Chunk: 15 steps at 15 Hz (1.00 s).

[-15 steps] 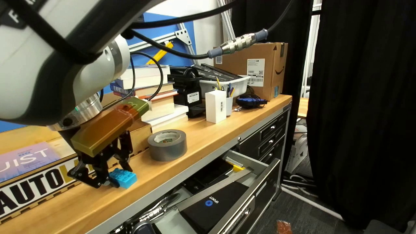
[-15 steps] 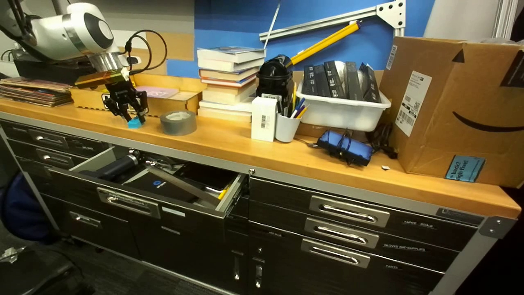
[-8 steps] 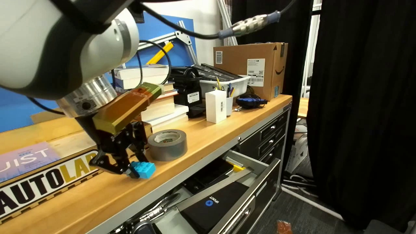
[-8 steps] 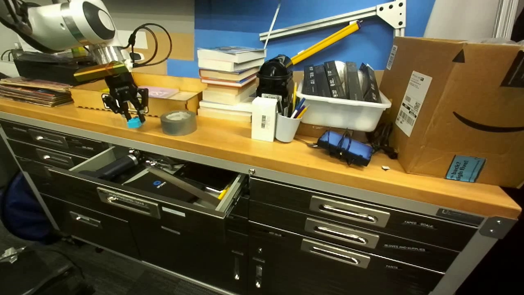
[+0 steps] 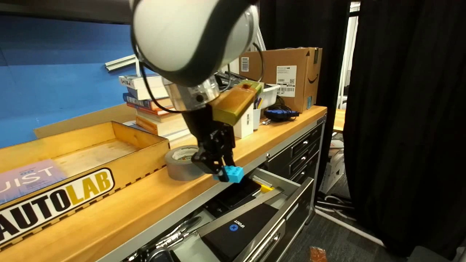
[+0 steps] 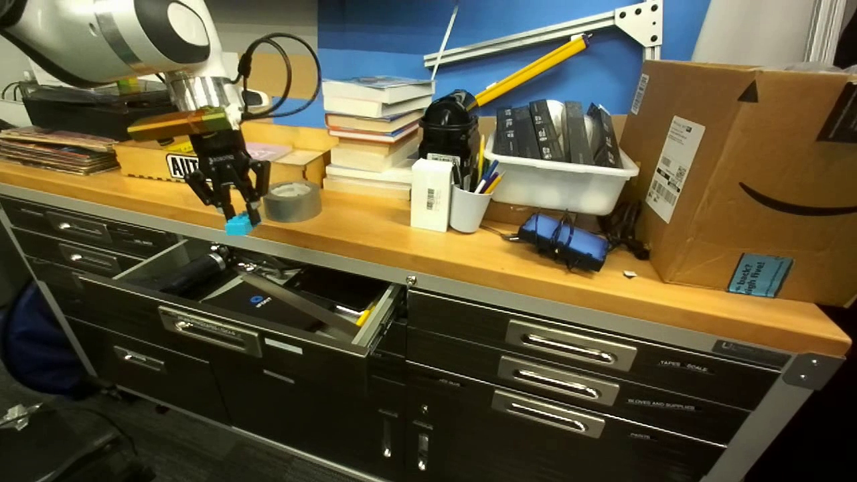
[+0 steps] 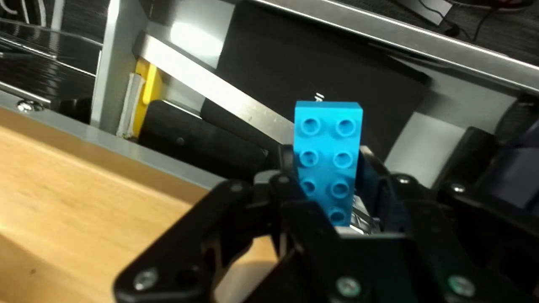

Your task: Pick up the blue object from the counter and put it in the open drawer and close it

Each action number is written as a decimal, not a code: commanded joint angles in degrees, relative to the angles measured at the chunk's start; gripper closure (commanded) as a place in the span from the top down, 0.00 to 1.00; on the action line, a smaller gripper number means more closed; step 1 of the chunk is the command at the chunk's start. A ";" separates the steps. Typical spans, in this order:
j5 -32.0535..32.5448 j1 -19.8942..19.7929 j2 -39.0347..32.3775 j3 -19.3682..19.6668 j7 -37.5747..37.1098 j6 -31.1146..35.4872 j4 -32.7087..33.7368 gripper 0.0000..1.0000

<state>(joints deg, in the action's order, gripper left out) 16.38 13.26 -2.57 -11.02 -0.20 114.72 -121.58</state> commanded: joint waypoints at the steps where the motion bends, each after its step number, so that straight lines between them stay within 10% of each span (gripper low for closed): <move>1: 3.08 -3.20 4.25 2.22 3.06 9.23 -10.43 0.13; 4: 6.48 -5.46 2.44 4.06 5.86 15.26 -13.93 0.15; 5: 6.97 -6.07 1.73 4.56 6.59 16.38 -14.56 0.63; 11: 11.16 -8.67 5.54 6.82 9.68 19.87 -19.27 0.99; 15: 9.19 -11.29 8.29 9.23 12.48 18.26 -22.91 1.00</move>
<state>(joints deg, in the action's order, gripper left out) 26.59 3.61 1.47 -3.40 9.33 132.90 -140.21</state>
